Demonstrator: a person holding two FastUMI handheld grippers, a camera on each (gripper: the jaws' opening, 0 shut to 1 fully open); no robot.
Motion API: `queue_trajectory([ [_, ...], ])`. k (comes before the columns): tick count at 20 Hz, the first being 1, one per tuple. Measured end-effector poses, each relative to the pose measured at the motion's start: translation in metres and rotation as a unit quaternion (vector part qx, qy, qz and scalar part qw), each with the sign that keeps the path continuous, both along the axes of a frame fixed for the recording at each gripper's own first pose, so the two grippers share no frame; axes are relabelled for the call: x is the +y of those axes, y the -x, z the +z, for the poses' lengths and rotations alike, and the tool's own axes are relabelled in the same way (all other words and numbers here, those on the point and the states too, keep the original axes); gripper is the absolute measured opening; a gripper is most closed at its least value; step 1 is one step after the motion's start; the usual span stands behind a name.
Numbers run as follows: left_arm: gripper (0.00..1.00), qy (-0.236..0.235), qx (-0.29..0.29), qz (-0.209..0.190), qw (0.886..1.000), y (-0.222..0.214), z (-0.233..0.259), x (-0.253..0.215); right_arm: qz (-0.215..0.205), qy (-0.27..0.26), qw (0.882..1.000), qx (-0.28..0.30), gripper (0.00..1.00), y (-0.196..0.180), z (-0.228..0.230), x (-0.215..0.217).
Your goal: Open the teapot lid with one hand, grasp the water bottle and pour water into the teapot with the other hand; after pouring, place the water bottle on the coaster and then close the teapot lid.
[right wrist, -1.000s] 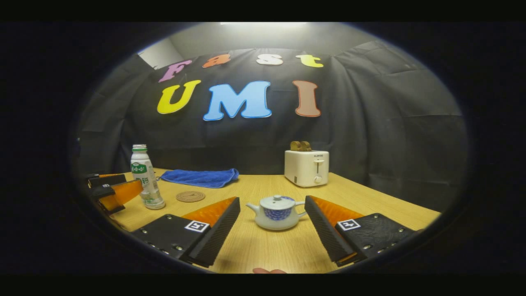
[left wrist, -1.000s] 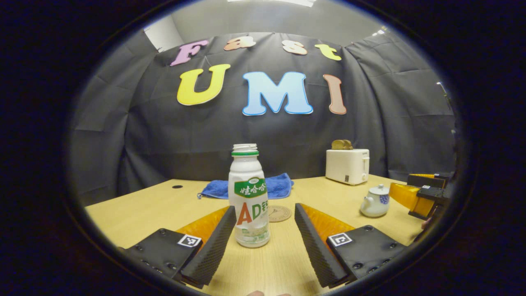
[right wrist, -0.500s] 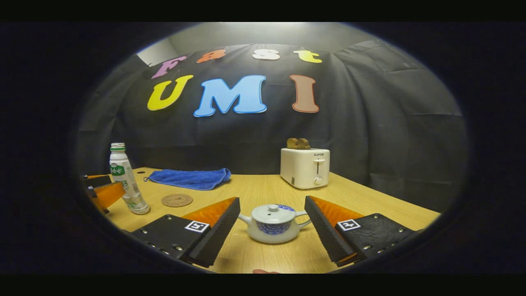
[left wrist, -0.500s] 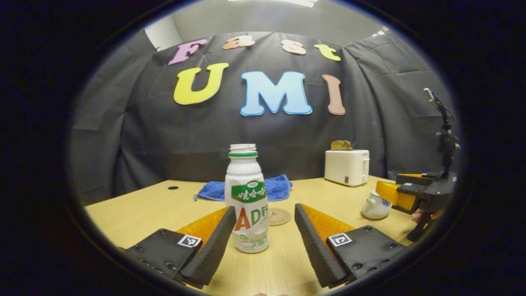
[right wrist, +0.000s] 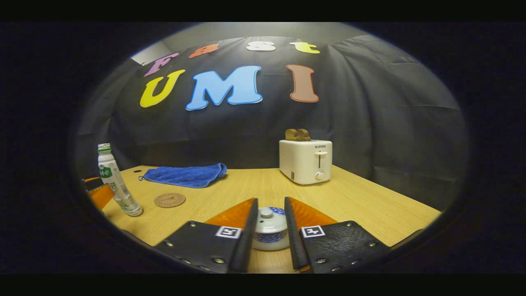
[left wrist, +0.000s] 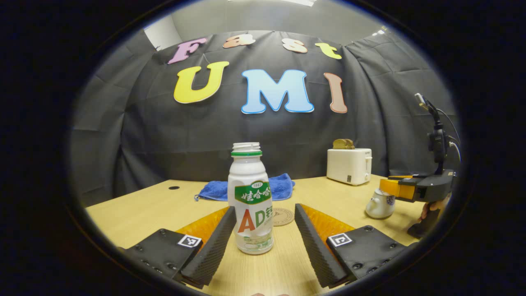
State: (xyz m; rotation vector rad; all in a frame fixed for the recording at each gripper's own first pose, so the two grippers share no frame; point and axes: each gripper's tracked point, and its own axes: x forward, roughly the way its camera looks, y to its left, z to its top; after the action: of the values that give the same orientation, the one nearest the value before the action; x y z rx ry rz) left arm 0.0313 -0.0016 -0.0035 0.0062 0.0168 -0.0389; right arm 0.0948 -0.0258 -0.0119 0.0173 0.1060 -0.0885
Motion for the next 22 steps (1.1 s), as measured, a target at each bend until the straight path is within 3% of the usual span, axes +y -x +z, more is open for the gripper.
queue_trajectory([
  [1,0.99,0.000,0.001,-0.002,1.000,0.000,0.001,-0.001,0.002,0.010,1.000,0.003,0.19,0.000,0.000,0.001],
  [2,0.99,0.000,0.002,-0.002,1.000,0.001,0.000,-0.001,0.003,0.024,1.000,0.005,0.36,0.000,0.000,0.003],
  [4,0.99,0.002,0.002,-0.003,1.000,0.001,0.000,0.000,0.005,0.042,0.999,0.005,0.36,-0.002,-0.003,0.008],
  [5,0.99,0.002,0.001,-0.003,1.000,0.002,0.001,-0.001,0.010,0.043,0.999,0.003,0.06,0.006,0.004,0.006],
  [6,0.99,0.002,0.000,-0.003,1.000,0.001,0.000,-0.001,0.012,0.042,0.999,0.001,0.22,0.000,0.000,0.006],
  [7,0.99,0.001,0.001,-0.003,1.000,0.001,0.000,-0.001,0.018,0.038,0.999,0.000,0.06,0.001,0.001,0.008],
  [17,0.99,0.002,-0.009,0.030,0.999,-0.008,0.003,0.013,0.045,0.023,0.995,-0.083,0.06,0.021,0.041,0.022],
  [20,0.93,0.002,-0.008,0.053,0.999,-0.023,0.002,0.023,0.058,0.032,0.994,-0.091,0.06,0.027,0.043,0.032],
  [22,0.99,0.002,-0.008,0.053,0.999,-0.034,0.001,0.024,0.067,0.035,0.993,-0.093,0.06,0.031,0.043,0.037],
])
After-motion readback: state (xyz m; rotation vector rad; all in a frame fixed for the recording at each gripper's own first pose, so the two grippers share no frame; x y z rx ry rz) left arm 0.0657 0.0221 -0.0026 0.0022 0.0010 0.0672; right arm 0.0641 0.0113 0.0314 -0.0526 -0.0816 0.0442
